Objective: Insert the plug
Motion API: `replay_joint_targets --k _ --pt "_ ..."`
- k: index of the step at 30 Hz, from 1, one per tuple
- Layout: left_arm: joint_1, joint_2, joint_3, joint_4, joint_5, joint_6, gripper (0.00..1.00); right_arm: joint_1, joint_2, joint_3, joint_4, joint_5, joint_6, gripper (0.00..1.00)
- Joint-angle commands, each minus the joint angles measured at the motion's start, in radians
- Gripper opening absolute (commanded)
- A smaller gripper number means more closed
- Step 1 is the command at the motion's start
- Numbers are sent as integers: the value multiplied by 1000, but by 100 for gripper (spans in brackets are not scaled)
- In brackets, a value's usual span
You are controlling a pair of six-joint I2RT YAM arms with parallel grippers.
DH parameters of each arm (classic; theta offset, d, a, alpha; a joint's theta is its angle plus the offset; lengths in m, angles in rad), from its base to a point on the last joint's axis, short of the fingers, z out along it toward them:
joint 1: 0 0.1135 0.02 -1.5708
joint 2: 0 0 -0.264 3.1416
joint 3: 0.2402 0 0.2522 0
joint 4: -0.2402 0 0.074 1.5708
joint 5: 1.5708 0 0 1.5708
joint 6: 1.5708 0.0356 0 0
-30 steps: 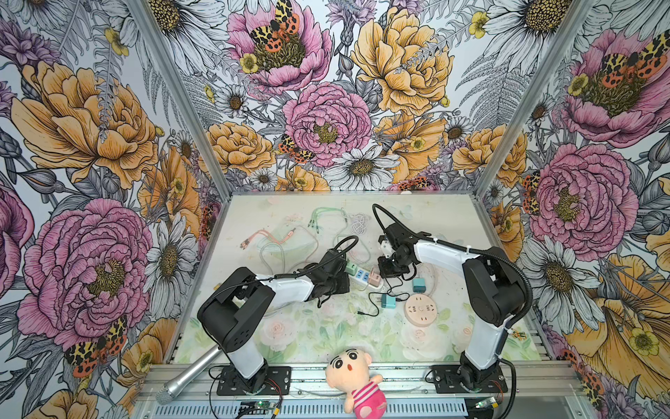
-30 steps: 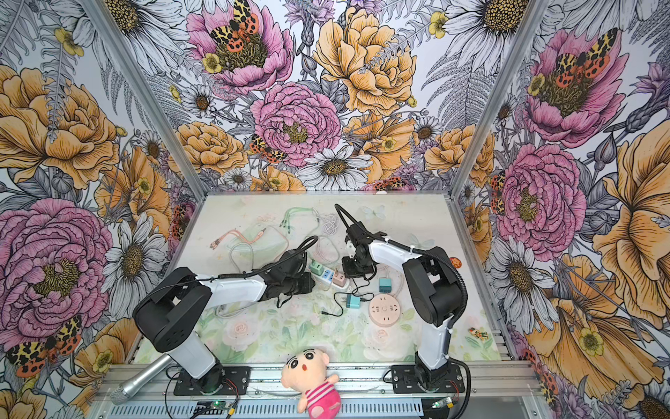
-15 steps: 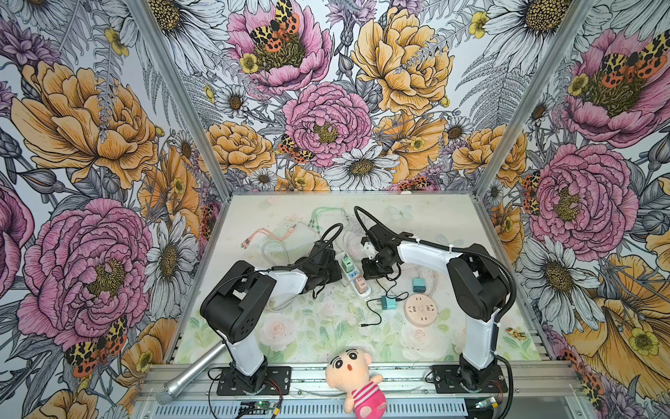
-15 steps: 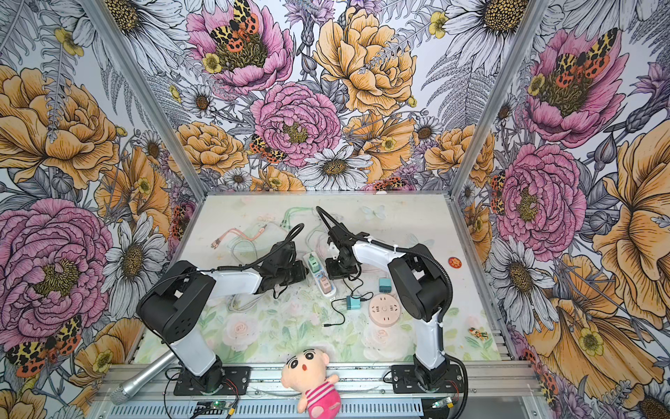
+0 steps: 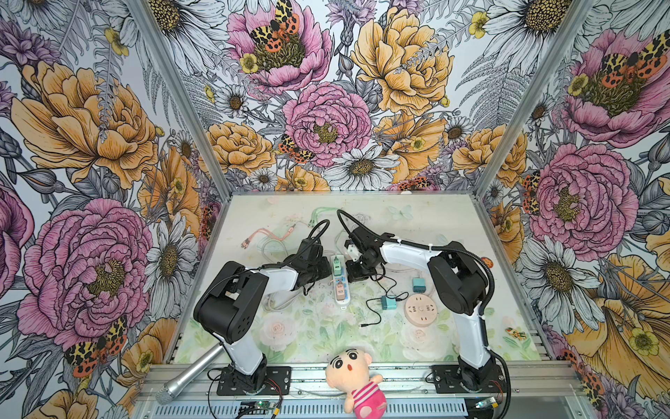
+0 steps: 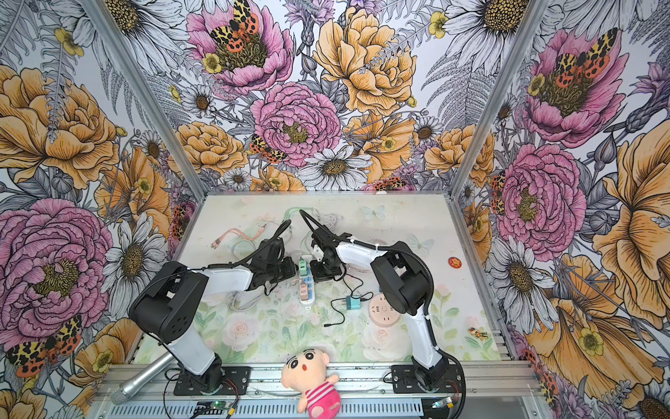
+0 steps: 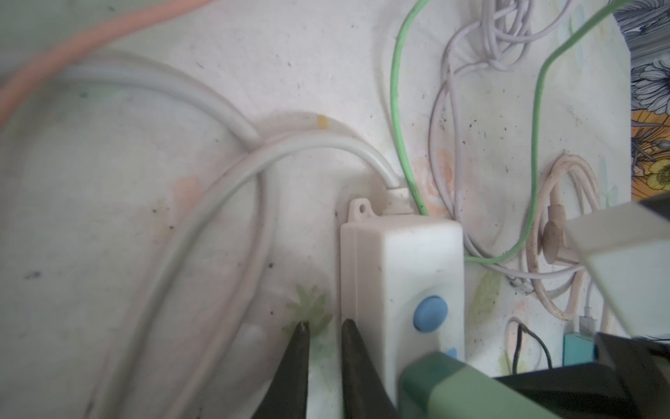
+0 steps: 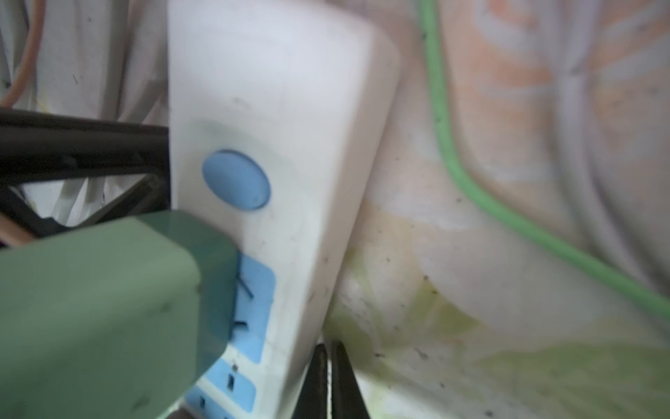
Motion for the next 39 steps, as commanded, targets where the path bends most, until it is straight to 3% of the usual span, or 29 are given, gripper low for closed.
replay_joint_targets --k 1,12,17,32,39 --pt "26 -28 -7 -37 34 50 20 22 21 46 27 -34 13 8" --pt "40 -53 17 -137 -1 77 19 33 43 97 28 -21 17 8" --pt "43 -145 9 -275 -82 79 19 40 67 129 28 -16 18 8" --pt "53 -527 62 -616 -122 72 20 60 142 236 33 -8 29 10" --pt "53 -631 110 -739 -177 82 21 78 156 269 33 -10 33 11"
